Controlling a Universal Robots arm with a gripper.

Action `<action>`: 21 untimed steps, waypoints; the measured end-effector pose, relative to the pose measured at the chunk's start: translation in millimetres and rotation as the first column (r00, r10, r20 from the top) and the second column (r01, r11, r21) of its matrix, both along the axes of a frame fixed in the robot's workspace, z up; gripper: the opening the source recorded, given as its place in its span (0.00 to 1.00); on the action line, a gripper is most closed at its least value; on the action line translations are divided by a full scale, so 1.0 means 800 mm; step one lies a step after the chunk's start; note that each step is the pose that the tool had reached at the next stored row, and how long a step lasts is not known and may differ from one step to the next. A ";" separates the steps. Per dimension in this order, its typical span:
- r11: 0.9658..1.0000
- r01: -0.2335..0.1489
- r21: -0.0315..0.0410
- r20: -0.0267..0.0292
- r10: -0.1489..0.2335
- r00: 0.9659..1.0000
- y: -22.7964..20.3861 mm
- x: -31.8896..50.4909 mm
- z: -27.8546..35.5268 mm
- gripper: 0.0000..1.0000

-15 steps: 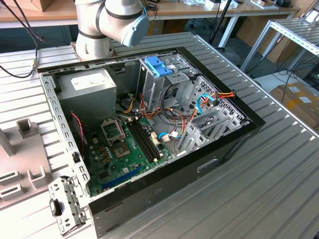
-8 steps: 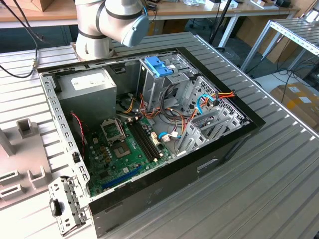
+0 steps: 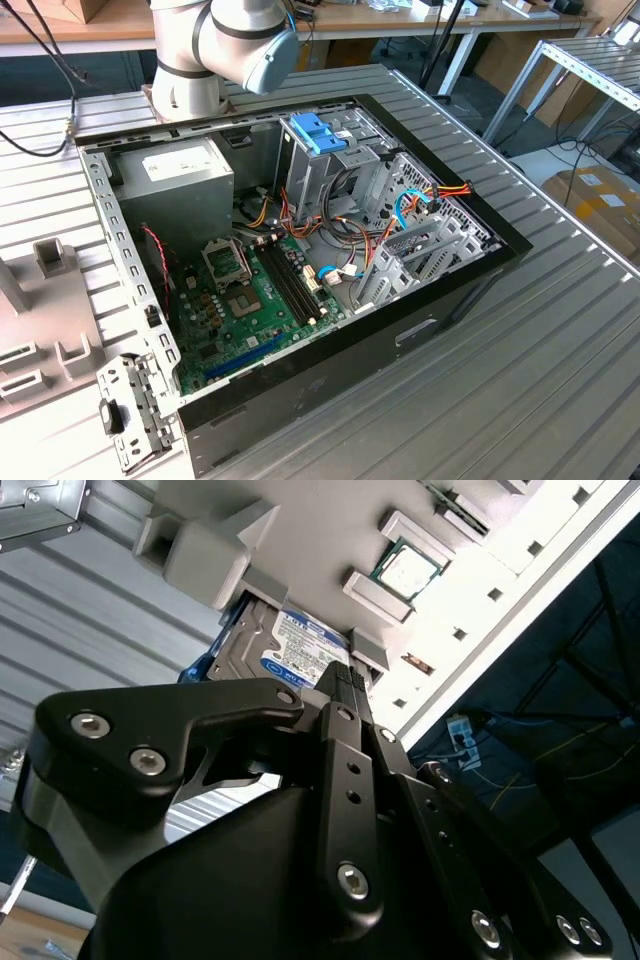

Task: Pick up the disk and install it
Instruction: 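Pick up the disk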

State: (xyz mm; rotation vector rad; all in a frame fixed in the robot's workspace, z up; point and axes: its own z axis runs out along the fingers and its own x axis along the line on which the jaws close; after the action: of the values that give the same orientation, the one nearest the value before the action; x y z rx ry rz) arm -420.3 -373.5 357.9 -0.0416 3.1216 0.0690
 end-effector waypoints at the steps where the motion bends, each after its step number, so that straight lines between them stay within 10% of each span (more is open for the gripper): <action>1: 1.000 -0.005 0.000 0.000 0.005 1.000 0.0000 0.000 0.0000 0.11; 21: 0.996 -0.086 0.000 0.000 0.086 0.996 0.0000 0.000 -0.0002 0.11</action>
State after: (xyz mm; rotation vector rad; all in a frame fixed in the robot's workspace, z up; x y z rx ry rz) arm -420.3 -373.5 357.8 -0.1762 3.1187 0.0702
